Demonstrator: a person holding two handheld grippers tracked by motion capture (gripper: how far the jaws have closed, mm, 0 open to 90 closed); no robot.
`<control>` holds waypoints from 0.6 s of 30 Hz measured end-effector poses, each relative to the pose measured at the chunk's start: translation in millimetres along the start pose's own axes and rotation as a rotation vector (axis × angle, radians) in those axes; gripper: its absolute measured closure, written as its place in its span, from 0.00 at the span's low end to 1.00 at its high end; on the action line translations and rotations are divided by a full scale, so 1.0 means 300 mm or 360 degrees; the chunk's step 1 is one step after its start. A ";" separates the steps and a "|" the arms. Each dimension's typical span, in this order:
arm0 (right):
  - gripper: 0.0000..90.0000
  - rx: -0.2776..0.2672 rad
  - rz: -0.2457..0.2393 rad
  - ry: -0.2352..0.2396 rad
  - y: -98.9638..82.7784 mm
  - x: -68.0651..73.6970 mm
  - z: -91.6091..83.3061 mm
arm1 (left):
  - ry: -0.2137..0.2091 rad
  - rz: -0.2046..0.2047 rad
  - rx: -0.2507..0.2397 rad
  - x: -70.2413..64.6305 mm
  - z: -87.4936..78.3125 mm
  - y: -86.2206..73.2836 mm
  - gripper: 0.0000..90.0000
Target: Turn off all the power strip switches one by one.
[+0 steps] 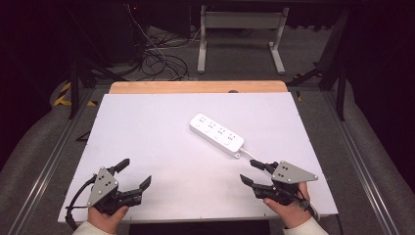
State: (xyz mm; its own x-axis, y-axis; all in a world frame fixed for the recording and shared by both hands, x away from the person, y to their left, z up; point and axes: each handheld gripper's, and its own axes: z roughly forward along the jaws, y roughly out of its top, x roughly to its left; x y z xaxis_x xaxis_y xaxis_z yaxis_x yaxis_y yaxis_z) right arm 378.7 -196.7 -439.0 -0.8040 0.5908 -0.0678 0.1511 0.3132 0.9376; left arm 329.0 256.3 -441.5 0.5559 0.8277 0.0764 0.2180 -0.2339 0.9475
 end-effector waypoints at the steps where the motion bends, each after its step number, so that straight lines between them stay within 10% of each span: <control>1: 0.47 0.0000 0.0000 0.0000 0.000 0.000 0.000 | 0.0006 0.0005 0.0004 -0.001 0.000 0.000 0.17; 18: 0.47 0.0009 0.0012 0.0004 0.003 0.000 0.003 | 0.0036 0.0056 0.0014 -0.015 -0.003 0.002 0.17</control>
State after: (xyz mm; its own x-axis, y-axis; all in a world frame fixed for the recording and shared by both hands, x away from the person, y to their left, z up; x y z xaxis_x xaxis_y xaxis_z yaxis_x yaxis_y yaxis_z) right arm 379.4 -195.8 -438.4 -0.8042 0.5914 -0.0598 0.1604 0.3128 0.9362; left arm 325.9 252.9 -440.9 0.5451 0.8302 0.1168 0.2060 -0.2677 0.9412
